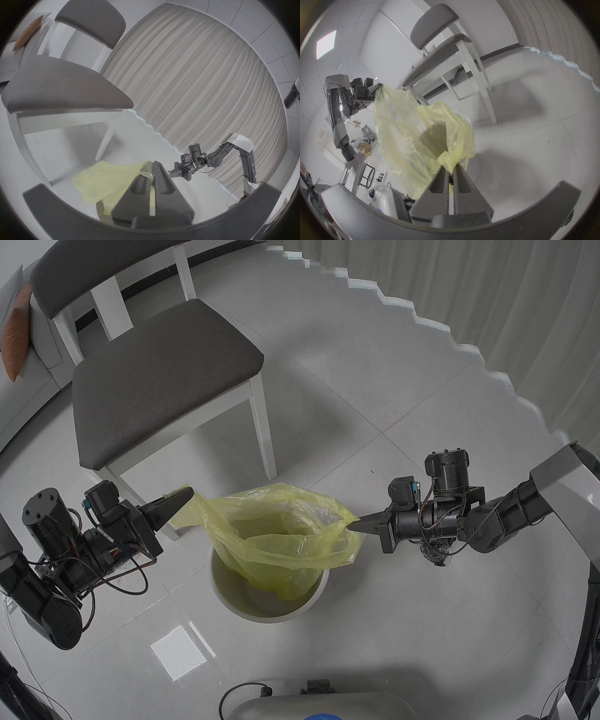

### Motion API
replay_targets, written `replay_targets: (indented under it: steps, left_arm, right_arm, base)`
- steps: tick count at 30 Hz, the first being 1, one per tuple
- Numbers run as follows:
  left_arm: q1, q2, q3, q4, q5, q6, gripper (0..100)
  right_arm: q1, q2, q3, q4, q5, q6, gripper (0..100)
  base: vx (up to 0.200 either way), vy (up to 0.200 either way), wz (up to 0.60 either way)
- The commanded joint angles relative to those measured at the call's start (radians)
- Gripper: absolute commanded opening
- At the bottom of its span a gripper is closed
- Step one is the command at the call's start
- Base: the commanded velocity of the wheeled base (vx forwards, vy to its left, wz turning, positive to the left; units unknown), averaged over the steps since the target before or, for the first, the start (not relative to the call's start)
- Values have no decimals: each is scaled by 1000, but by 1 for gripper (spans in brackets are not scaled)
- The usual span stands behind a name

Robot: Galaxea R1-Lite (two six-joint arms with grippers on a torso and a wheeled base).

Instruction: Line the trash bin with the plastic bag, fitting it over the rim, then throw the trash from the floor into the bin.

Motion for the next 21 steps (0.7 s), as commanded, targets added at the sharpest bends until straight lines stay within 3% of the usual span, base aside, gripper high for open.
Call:
replay_targets:
  steps: [1, 16, 21]
  left_arm:
    - [16, 10, -10, -18, -9, 0, 0]
    - [59, 157, -24, -18, -72, 65, 0]
    - [51, 177, 76, -18, -120, 155, 0]
  right_arm:
    - [-1, 5, -2, -9, 1, 2, 0]
    - [8, 154, -31, -57, 39, -1, 0]
    - [15, 148, 43, -54, 40, -37, 0]
  base:
    - [0, 0, 0]
    - [0, 0, 0]
    - [0, 0, 0]
